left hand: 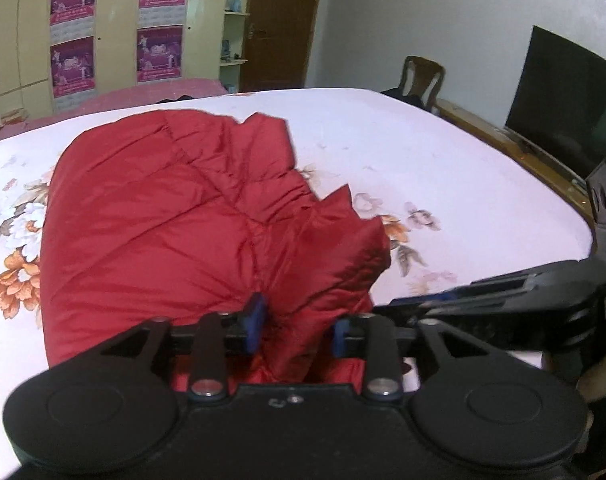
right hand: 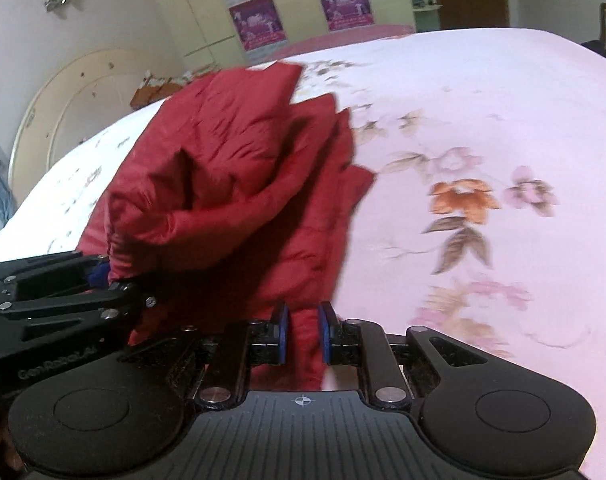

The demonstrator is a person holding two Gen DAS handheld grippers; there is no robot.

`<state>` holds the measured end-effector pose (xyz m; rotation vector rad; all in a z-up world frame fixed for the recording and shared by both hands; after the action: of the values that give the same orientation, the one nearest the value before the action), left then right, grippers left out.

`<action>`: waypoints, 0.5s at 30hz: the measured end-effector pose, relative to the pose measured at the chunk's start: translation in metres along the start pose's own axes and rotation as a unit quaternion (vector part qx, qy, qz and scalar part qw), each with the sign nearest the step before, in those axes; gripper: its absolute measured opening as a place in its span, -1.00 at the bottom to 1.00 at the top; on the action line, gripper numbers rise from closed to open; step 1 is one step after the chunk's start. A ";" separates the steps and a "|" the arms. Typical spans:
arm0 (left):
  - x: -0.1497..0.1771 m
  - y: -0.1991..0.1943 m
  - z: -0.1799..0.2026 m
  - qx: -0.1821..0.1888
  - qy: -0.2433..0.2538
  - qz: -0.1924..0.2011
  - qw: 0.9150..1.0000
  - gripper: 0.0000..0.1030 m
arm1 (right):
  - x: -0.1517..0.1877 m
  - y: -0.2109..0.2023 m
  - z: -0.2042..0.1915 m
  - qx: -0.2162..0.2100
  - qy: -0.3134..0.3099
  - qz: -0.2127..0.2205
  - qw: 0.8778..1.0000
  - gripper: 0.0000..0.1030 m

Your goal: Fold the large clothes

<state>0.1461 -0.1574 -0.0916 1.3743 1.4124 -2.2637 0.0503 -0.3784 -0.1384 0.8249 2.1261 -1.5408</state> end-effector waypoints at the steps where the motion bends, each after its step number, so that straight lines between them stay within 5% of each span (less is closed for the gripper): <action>1: -0.001 -0.002 0.001 0.006 -0.001 0.000 1.000 0.21 | -0.003 -0.005 0.003 -0.001 0.003 0.004 1.000 -0.70; 2: -0.002 -0.008 0.000 0.012 -0.005 0.004 1.000 0.46 | -0.006 -0.014 0.005 0.000 0.005 0.013 1.000 -0.70; 7: -0.007 -0.037 -0.003 0.016 -0.024 0.032 0.999 0.48 | -0.027 -0.036 0.010 -0.017 0.020 0.049 0.998 -0.69; 12: -0.012 -0.076 -0.035 -0.021 -0.080 0.080 0.993 0.53 | -0.050 -0.043 -0.002 -0.054 0.030 0.073 0.995 -0.68; 14: -0.014 -0.081 -0.050 -0.052 -0.099 0.089 0.990 0.53 | -0.055 -0.039 -0.011 -0.067 0.028 0.072 0.995 -0.21; 15: -0.016 -0.080 -0.058 -0.076 -0.110 0.087 0.987 0.49 | -0.055 -0.040 -0.014 -0.070 0.026 0.075 0.994 0.53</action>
<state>0.1487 -0.0734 -0.0366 1.1160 1.3081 -2.0771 0.0658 -0.3866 -0.0710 0.9608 2.1284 -1.2933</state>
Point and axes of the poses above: each gripper's, at about its wrist camera, not at the fingertips, and y roughly the way its jaws point, z to its right, x to its underside, the point moved 2 cm from there along y, roughly the way its jaws point, and after that the axes turned 2 degrees about z, right-handed, at the moved point
